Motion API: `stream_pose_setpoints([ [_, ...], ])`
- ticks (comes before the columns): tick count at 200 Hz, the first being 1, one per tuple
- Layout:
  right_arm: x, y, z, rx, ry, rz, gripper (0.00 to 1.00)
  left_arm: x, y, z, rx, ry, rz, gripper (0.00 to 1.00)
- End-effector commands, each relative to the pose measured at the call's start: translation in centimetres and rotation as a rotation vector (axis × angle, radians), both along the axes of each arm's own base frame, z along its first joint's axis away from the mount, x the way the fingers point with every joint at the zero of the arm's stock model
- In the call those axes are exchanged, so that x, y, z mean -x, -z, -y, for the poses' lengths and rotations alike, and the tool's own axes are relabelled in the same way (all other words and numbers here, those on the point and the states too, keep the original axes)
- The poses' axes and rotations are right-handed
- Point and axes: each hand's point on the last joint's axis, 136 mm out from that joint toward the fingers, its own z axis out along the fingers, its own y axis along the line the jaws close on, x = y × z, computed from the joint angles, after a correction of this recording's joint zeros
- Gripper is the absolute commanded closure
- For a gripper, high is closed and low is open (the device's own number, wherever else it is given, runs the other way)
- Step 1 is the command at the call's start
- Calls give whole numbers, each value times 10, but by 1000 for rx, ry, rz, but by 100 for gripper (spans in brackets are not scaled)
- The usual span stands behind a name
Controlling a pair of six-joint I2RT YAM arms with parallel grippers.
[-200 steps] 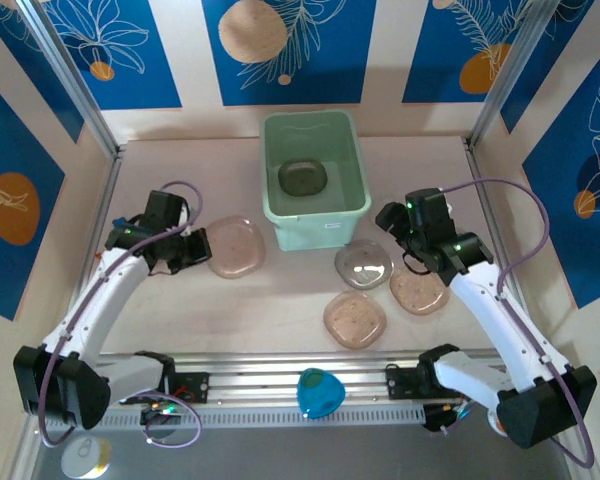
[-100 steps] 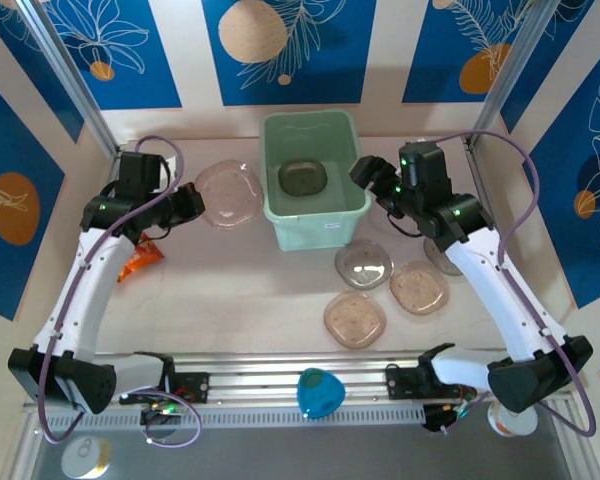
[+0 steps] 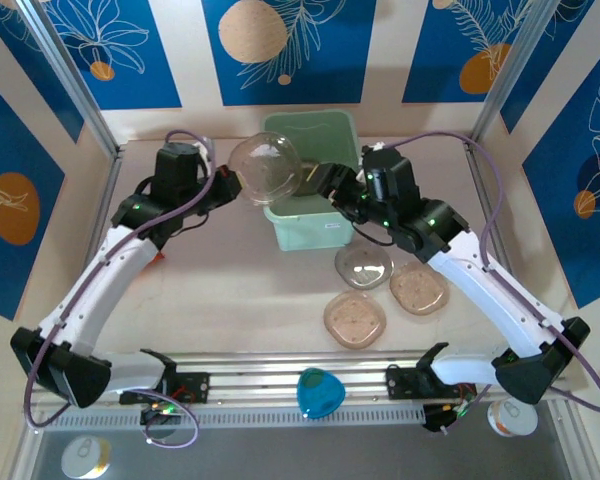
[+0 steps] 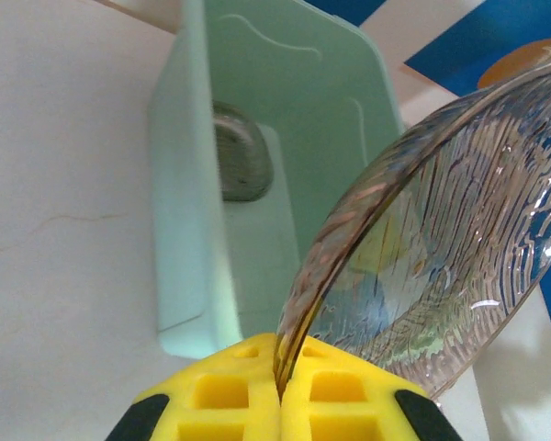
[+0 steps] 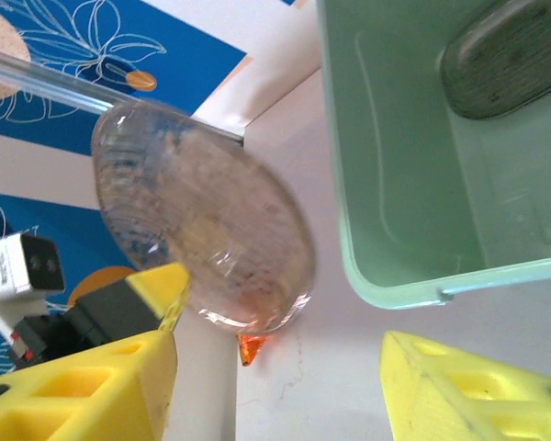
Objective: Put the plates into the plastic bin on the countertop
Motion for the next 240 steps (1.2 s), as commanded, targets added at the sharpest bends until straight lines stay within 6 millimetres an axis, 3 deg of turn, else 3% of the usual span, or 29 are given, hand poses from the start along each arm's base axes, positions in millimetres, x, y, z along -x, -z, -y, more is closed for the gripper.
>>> stream_pose_setpoints([
  [1,5,-10,-1,-39,45,43,41,-12,-31,10,77,-69,87,100],
  [71,5,18,-1,-27,134,40,47,3,-26,28,113,-81,76,100],
  [127,-6,17,3,-31,191,81,50,11,-25,47,139,-48,65,100],
  [240,-28,32,4,-65,227,30,58,14,-29,65,145,-16,90,100],
])
